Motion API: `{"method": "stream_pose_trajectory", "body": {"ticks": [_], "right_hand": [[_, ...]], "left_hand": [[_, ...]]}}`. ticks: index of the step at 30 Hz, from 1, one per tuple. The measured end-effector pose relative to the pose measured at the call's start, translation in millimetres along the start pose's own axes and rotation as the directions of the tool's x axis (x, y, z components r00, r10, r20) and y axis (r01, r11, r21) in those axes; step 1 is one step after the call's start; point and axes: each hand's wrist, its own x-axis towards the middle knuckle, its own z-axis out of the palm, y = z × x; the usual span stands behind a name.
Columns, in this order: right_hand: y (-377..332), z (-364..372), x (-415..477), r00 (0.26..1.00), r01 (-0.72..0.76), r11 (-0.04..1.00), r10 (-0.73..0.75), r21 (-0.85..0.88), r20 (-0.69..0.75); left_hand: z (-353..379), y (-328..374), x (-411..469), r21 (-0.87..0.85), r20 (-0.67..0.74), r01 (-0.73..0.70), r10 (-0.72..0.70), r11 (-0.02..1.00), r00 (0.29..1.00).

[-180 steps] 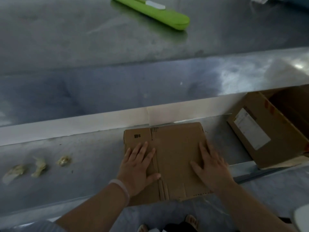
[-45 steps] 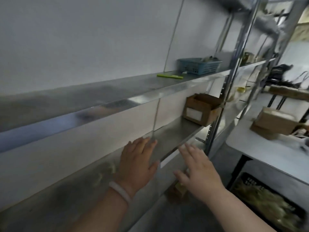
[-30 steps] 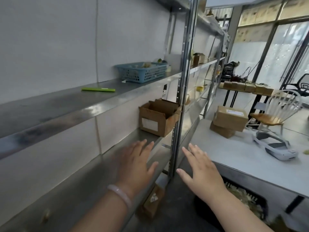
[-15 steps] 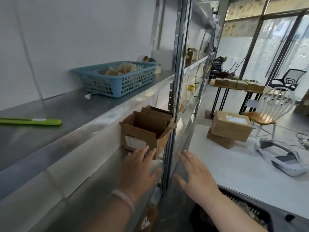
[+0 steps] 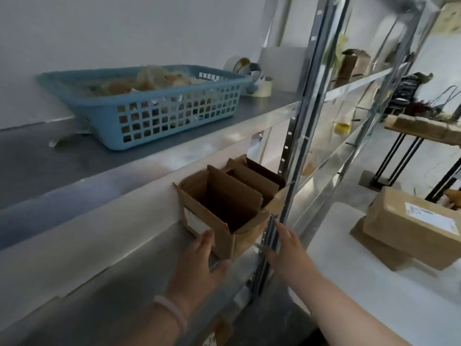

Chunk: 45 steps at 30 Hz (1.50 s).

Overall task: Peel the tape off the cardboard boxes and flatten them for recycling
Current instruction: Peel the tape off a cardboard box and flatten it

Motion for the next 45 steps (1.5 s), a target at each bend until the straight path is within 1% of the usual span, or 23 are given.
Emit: {"method": "stream_pose_trajectory", "body": {"ticks": [2, 5, 8, 10, 12, 15, 17, 19, 21, 23, 24, 26, 28, 29, 32, 35, 36, 38, 40, 41, 43, 44, 45], "right_hand": [[9.6, -5.8, 27.6, 0.996, 0.004, 0.995, -0.013, 0.096, 0.093], [17.2, -8.3, 55.5, 0.971, 0.06, 0.962, -0.118, 0.267, 0.208], [23.7, -3.5, 61.7, 0.946, 0.084, 0.916, -0.197, 0.393, 0.259], [28.5, 3.6, 61.5, 0.928, 0.111, 0.898, -0.247, 0.426, 0.278], [29.8, 8.9, 63.6, 0.927, 0.12, 0.874, -0.268, 0.471, 0.262], [30.4, 9.7, 69.6, 0.944, 0.057, 0.818, -0.23, 0.573, 0.236], [31.0, 9.0, 71.1, 0.938, 0.053, 0.807, -0.242, 0.588, 0.248], [29.8, 9.8, 71.5, 0.931, 0.063, 0.801, -0.262, 0.595, 0.254], [25.9, 11.6, 74.6, 0.931, 0.028, 0.788, -0.244, 0.615, 0.27], [18.1, 13.7, 76.7, 0.908, 0.011, 0.796, -0.261, 0.605, 0.327], [14.4, 15.9, 76.5, 0.885, 0.046, 0.82, -0.298, 0.571, 0.357], [6.6, 21.5, 70.8, 0.854, 0.184, 0.841, -0.393, 0.509, 0.341], [-0.2, 26.2, 61.6, 0.848, 0.262, 0.818, -0.449, 0.512, 0.283], [-3.2, 28.4, 57.2, 0.836, 0.277, 0.8, -0.474, 0.532, 0.276], [-15.7, 38.5, 45.9, 0.765, 0.268, 0.769, -0.536, 0.58, 0.357], [-35.3, 53.7, 38.6, 0.738, 0.343, 0.752, -0.586, 0.563, 0.334], [-40.7, 58.1, 38.2, 0.753, 0.353, 0.759, -0.578, 0.547, 0.315], [-48.1, 66.4, 41.1, 0.82, 0.268, 0.795, -0.485, 0.544, 0.304], [-51.6, 72.9, 45.7, 0.862, 0.087, 0.848, -0.327, 0.523, 0.387], [-53.0, 75.6, 46.7, 0.846, -0.04, 0.857, -0.245, 0.514, 0.473], [-52.9, 81.3, 45.9, 0.736, -0.338, 0.79, -0.116, 0.511, 0.666], [-52.3, 84.1, 45.4, 0.678, -0.438, 0.746, -0.094, 0.503, 0.729], [-52.4, 86.0, 44.9, 0.669, -0.449, 0.737, -0.097, 0.505, 0.737]], "left_hand": [[11.1, 9.0, 9.2, -0.066, -0.016, 0.063, -0.064, 0.996, 0.998], [17.0, 30.2, 24.0, -0.248, -0.141, 0.049, -0.086, 0.968, 0.986], [19.7, 46.0, 34.0, -0.374, -0.246, 0.054, -0.155, 0.926, 0.957], [22.4, 50.6, 36.9, -0.388, -0.291, 0.052, -0.176, 0.92, 0.94], [24.5, 52.7, 37.9, -0.36, -0.291, 0.079, -0.193, 0.929, 0.937], [25.4, 50.2, 35.0, -0.325, -0.275, 0.118, -0.213, 0.938, 0.937], [25.2, 47.5, 29.8, -0.384, -0.275, 0.122, -0.239, 0.915, 0.931], [25.6, 45.5, 22.3, -0.487, -0.24, 0.124, -0.27, 0.864, 0.933], [25.0, 44.8, 14.5, -0.578, -0.24, 0.106, -0.292, 0.809, 0.926], [21.1, 43.5, 6.5, -0.623, -0.263, 0.094, -0.321, 0.776, 0.91], [18.6, 41.6, 2.0, -0.624, -0.282, 0.093, -0.334, 0.776, 0.899], [12.8, 35.0, -9.5, -0.62, -0.318, 0.099, -0.364, 0.778, 0.876], [5.4, 27.1, -22.5, -0.648, -0.331, 0.118, -0.417, 0.753, 0.846], [0.5, 22.9, -29.1, -0.658, -0.352, 0.125, -0.45, 0.743, 0.82], [-17.1, 6.3, -42.8, -0.68, -0.429, 0.156, -0.561, 0.717, 0.708], [-36.1, -8.5, -52.2, -0.713, -0.403, 0.25, -0.675, 0.655, 0.619], [-39.8, -12.9, -55.1, -0.725, -0.369, 0.288, -0.706, 0.626, 0.605], [-43.7, -19.0, -63.2, -0.75, -0.3, 0.346, -0.756, 0.564, 0.582], [-43.8, -20.7, -75.4, -0.782, -0.248, 0.348, -0.769, 0.518, 0.589], [-43.2, -21.4, -81.4, -0.8, -0.225, 0.334, -0.766, 0.498, 0.603], [-42.0, -25.1, -90.8, -0.838, -0.161, 0.312, -0.748, 0.449, 0.643], [-41.9, -27.5, -94.0, -0.852, -0.125, 0.31, -0.739, 0.422, 0.662], [-42.2, -29.9, -96.9, -0.862, -0.094, 0.313, -0.732, 0.4, 0.675]]}}
